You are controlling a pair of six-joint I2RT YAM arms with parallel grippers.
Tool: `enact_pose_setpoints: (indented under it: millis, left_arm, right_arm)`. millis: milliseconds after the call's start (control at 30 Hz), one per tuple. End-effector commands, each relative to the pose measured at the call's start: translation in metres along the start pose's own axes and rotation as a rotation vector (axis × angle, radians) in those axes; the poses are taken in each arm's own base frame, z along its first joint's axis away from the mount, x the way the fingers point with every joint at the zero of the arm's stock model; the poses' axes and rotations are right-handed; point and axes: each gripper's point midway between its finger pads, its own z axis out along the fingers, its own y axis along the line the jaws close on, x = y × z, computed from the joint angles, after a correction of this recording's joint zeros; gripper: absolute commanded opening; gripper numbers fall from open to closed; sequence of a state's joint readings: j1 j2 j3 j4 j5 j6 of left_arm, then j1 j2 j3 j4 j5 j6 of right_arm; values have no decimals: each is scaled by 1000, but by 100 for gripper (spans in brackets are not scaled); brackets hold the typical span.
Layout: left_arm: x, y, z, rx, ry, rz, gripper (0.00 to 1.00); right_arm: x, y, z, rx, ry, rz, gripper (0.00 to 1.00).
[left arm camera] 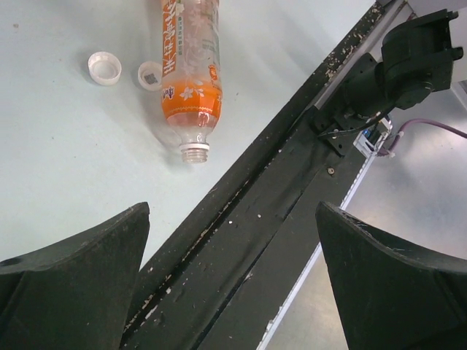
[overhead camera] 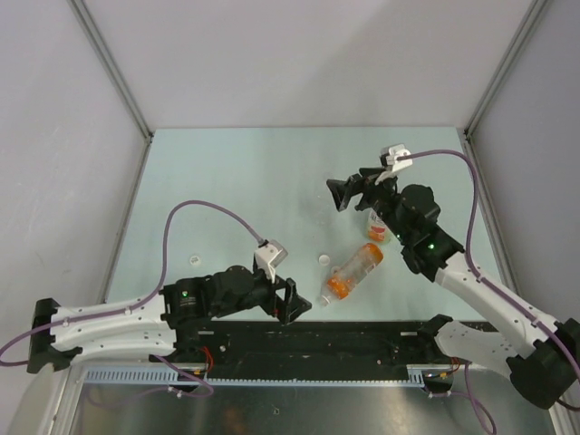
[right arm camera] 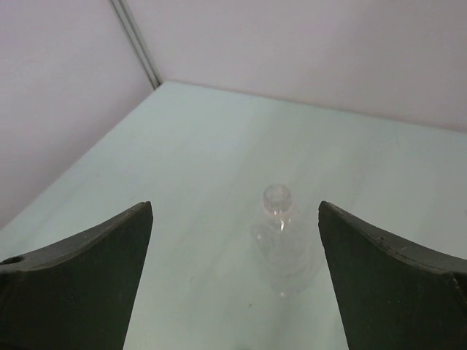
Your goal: Unscrew the bottle caps
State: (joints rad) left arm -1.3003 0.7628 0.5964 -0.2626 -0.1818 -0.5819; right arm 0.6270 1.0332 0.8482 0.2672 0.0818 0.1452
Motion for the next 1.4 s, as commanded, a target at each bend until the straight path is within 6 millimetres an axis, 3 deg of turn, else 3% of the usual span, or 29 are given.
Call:
enact_pose_setpoints:
  millis: [0, 167, 467, 667, 833, 967, 1100, 1233, 1367]
  left_arm:
    - [1, 5, 3, -31, -8, -26, 99]
    - [0, 7, 5, -53, -13, -36, 99]
    - [-15, 21, 18, -145, -30, -14, 100]
    - [-22, 54, 38, -219, 29, -52, 100]
    - [-31, 90, 41, -271, 42, -106, 100]
    - [-48, 118, 30, -311, -10, -134, 100]
    - [-68, 138, 5, -319, -99, -165, 100]
    - [-91, 140, -29, -340, -247, -117, 100]
    - [-99, 135, -52, -343, -352, -92, 100]
  right_arm:
    - [25, 2, -24, 20, 165, 90, 99]
    - [47, 9, -40, -16, 278, 114, 99]
    - [71, 20, -51, -64, 390, 163, 99]
    - [74, 28, -59, -100, 424, 190, 99]
    - [73, 30, -65, -110, 431, 197, 99]
    - [69, 32, -71, -117, 425, 205, 99]
    - [68, 34, -75, -125, 430, 217, 99]
    - [69, 35, -80, -130, 446, 224, 99]
    - [69, 35, -86, -126, 453, 224, 99]
